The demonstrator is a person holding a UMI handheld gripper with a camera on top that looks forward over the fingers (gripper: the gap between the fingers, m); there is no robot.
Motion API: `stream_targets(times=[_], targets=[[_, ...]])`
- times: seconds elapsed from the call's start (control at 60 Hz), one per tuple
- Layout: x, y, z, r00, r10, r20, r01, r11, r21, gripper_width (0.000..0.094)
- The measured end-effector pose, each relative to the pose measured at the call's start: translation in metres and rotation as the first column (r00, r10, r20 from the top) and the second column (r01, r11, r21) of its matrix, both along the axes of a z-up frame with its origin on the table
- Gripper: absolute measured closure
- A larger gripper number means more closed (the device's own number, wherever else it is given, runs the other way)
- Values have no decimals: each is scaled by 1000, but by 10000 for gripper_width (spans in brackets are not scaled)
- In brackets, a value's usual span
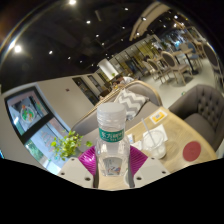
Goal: Pour water
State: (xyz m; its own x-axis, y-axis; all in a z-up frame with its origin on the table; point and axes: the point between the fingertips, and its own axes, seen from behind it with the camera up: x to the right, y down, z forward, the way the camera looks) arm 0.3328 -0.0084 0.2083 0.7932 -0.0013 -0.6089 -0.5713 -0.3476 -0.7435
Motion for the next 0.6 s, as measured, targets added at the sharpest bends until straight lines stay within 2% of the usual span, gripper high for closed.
stream_targets(times=[0.1, 0.2, 0.333, 0.433, 0.6], targets=[[64, -8, -3, 957, -41, 286, 33, 999, 32, 536], [124, -11, -29, 894, -84, 440, 81, 996, 25, 536], [178, -6, -80, 833, -85, 546, 129, 991, -43, 532], [196, -3, -124, 802, -43, 596, 125, 987, -98, 527], [207, -6, -165, 793, -6, 609, 113, 984, -137, 522]])
